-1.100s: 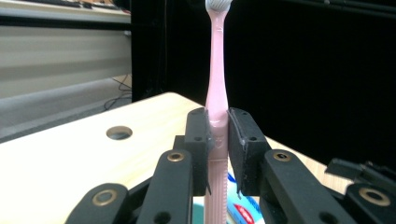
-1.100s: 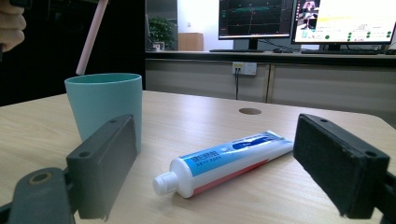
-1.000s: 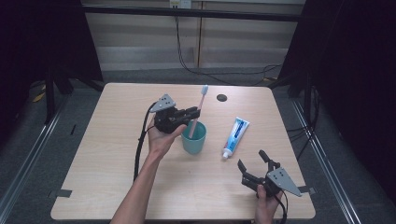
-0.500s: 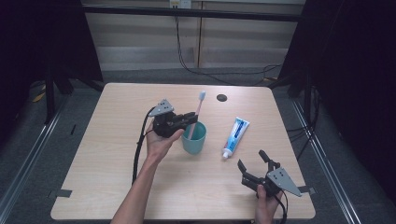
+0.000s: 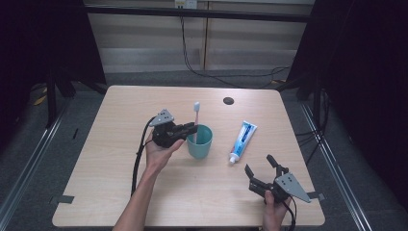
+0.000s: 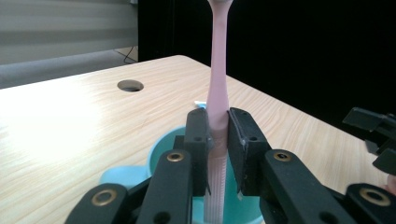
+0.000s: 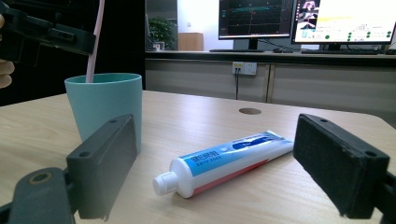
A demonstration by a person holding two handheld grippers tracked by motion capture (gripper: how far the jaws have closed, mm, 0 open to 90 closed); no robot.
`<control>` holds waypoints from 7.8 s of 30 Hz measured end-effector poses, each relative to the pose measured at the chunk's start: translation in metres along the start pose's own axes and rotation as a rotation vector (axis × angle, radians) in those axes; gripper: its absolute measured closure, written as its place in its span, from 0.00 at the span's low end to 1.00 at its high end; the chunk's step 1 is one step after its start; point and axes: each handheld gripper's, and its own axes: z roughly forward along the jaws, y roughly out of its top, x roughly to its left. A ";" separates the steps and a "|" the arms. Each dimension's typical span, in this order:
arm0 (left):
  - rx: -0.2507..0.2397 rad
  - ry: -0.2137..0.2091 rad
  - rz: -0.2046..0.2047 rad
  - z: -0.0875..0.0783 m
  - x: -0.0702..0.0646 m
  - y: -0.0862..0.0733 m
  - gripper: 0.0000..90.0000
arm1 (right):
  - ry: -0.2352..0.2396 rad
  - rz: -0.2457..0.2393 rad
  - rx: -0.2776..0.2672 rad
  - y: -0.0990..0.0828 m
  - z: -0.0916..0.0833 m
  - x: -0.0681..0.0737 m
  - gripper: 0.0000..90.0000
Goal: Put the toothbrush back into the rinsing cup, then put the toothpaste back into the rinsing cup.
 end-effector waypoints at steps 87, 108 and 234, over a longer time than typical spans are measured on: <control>-0.106 0.261 0.078 -0.132 -0.025 -0.119 0.17 | -0.030 0.070 0.211 0.007 0.023 0.005 0.26; -0.185 0.277 0.146 -0.141 -0.030 -0.124 0.17 | 0.059 0.160 0.424 0.062 0.063 -0.010 0.38; -0.283 0.253 0.188 -0.150 -0.034 -0.132 0.17 | 0.050 0.275 1.117 0.051 0.182 -0.054 0.81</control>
